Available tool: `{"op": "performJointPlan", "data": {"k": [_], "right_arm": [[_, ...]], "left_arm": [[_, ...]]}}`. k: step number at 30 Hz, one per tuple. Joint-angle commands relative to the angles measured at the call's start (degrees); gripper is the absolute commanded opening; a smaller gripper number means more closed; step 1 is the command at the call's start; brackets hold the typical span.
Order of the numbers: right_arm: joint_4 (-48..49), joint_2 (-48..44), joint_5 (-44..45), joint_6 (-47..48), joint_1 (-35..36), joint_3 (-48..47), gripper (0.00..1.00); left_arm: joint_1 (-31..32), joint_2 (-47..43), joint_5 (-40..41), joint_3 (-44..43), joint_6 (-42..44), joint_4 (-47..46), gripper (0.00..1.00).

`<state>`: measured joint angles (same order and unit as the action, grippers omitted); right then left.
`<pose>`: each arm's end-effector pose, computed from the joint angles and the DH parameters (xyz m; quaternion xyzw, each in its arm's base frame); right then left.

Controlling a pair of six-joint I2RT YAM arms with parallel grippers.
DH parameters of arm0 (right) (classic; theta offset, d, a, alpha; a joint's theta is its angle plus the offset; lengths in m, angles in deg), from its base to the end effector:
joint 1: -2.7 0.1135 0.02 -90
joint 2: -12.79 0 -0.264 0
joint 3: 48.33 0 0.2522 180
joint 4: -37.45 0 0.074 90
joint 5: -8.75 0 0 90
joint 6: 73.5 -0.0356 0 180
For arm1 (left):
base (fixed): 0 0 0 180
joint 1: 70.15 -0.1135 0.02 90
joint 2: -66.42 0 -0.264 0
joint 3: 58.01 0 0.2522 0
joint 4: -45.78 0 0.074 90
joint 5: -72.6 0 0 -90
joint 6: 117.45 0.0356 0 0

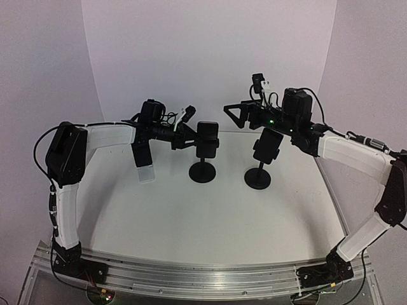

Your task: Remove the phone from the phone stand

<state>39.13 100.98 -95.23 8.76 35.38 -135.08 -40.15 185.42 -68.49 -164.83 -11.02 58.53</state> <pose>0.3087 0.2083 0.3715 -0.2354 0.6652 0.3236 0.6304 0.4035 -0.2649 0.2506 0.5130 0.6076 -0.4183 0.4389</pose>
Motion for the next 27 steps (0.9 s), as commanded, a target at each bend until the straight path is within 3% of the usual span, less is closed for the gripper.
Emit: {"op": "performJointPlan", "data": {"k": [1, 6, 11, 18, 27], "right_arm": [[1.4, 0.6, -0.1, -0.4, 0.4, -0.2, 0.95], [1.4, 1.5, 1.2, -0.4, 2.0, -0.5, 0.95], [1.5, 3.2, 5.1, -1.5, 4.7, -1.3, 0.95], [1.5, 4.9, 7.6, -4.2, 6.3, -1.6, 0.95], [1.4, 5.5, 10.5, -6.2, 8.5, -0.1, 0.93]], "left_arm": [[0.6, -2.1, -2.9, -0.1, -2.9, -0.3, 0.12], [1.2, -6.2, 0.6, 6.3, -3.4, -4.0, 0.1], [2.0, -10.2, 6.4, 12.2, -10.8, -8.0, 0.0], [3.9, -14.9, 12.8, 17.4, -18.9, -7.6, 0.0], [6.0, -20.3, 20.0, 25.8, -20.1, -9.9, 0.0]]}}
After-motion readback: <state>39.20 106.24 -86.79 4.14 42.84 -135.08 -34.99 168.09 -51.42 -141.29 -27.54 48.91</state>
